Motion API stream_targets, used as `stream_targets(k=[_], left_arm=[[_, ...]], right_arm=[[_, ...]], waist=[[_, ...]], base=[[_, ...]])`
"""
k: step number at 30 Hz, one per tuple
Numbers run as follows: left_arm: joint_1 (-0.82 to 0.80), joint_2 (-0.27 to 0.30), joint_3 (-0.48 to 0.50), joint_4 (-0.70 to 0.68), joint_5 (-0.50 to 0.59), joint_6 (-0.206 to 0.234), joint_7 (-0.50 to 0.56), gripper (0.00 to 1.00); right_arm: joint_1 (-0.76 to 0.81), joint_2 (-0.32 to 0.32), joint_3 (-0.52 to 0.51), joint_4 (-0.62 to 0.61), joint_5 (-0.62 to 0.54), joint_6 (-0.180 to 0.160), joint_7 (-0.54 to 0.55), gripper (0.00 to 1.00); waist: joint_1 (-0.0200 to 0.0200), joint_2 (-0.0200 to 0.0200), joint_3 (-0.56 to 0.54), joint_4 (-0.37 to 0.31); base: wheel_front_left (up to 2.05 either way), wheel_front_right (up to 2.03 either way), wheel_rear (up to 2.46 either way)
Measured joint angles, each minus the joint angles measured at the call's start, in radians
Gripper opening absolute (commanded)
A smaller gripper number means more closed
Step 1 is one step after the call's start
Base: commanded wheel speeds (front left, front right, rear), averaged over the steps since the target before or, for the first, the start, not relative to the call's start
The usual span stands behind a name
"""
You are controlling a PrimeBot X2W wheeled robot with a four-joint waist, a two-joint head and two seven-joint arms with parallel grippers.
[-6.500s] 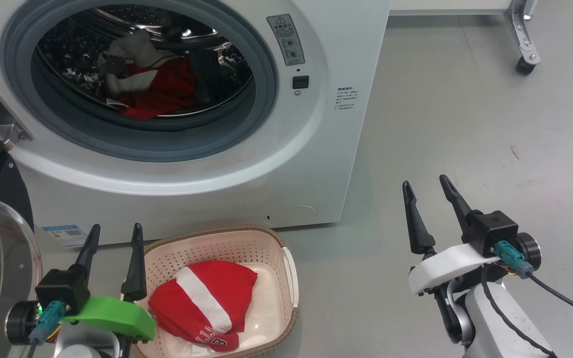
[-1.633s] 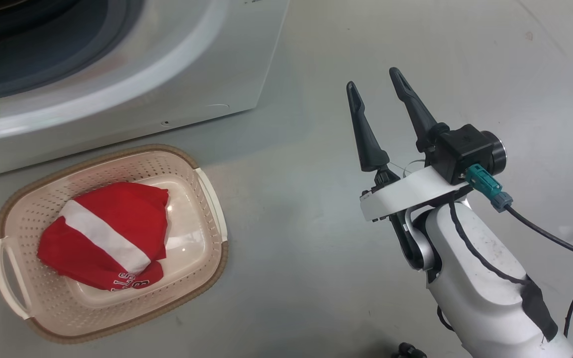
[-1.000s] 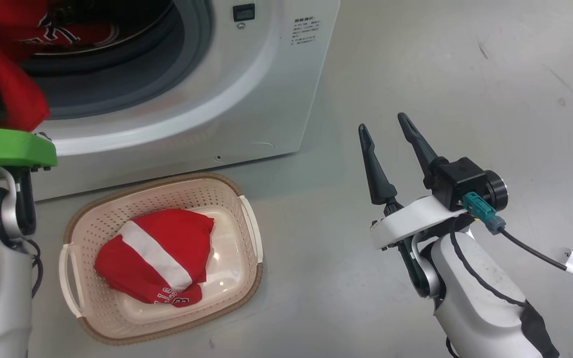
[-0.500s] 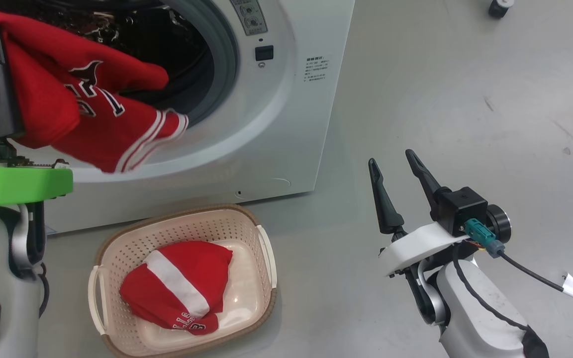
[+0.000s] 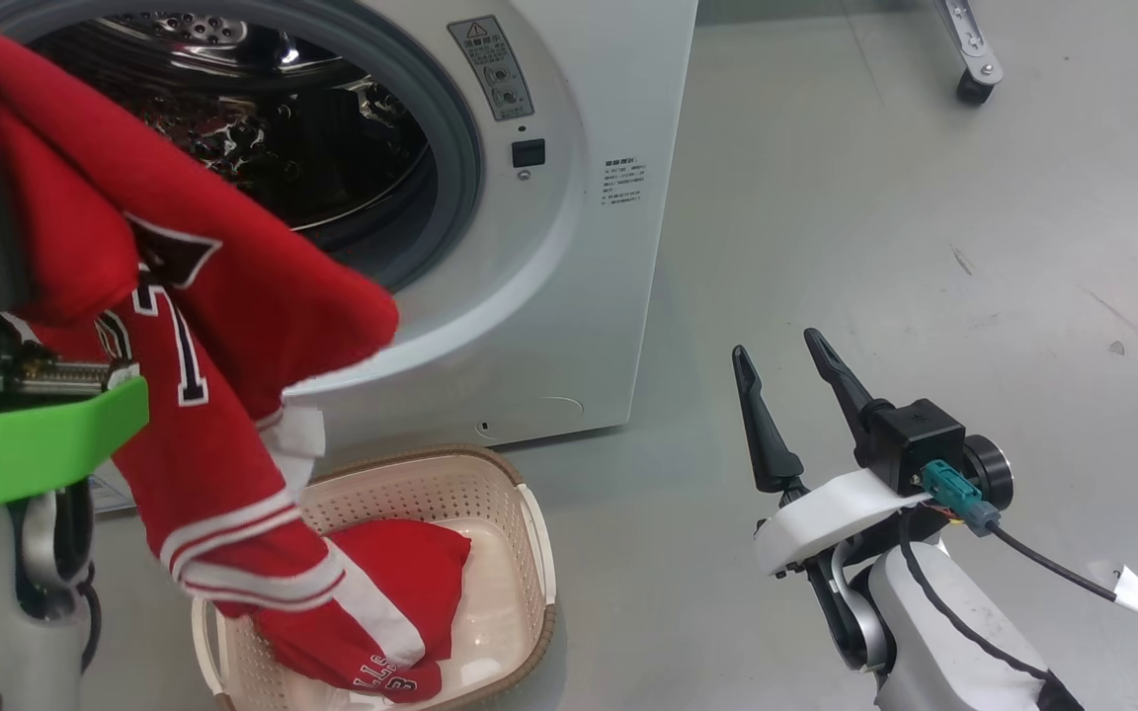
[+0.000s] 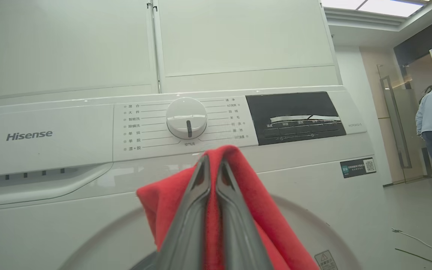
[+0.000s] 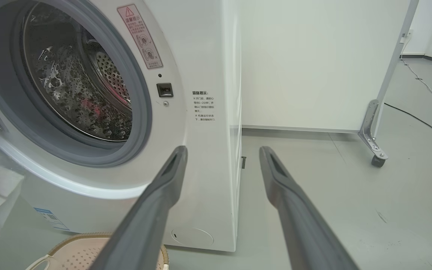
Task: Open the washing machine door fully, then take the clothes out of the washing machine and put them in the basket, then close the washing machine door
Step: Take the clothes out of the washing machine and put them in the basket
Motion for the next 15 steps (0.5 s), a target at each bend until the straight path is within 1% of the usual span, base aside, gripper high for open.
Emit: stream_targets(k=[3,6,9,15], left_arm=[[0.051,-0.016,0.0,-0.005,-0.003,0.005,0.017,0.0],[0.114,-0.025,0.012,-0.004,-0.016,0.024,0.044,0.0],[0.175,-0.031,0.026,0.004,-0.03,0.033,0.063,0.0],[0.265,-0.085,0.018,0.075,-0.063,0.038,0.091,0.0]], right_arm=[[0.0,0.0,0.0,-0.002,0.0,0.0,0.0,1.0],[0.0,0.0,0.005,-0.008,-0.001,0.001,0.0,1.0],[0.0,0.0,0.009,-0.016,-0.001,0.002,0.0,1.0],[0.0,0.0,0.002,-0.019,-0.001,0.004,0.0,1.0]], waist=[[0.0,0.0,0.0,-0.001],[0.0,0.0,0.004,-0.005],[0.0,0.0,0.013,-0.011],[0.0,0.0,0.032,-0.025]], base=[[0.0,0.0,0.0],[0.0,0.0,0.0],[0.0,0.0,0.0],[0.0,0.0,0.0]])
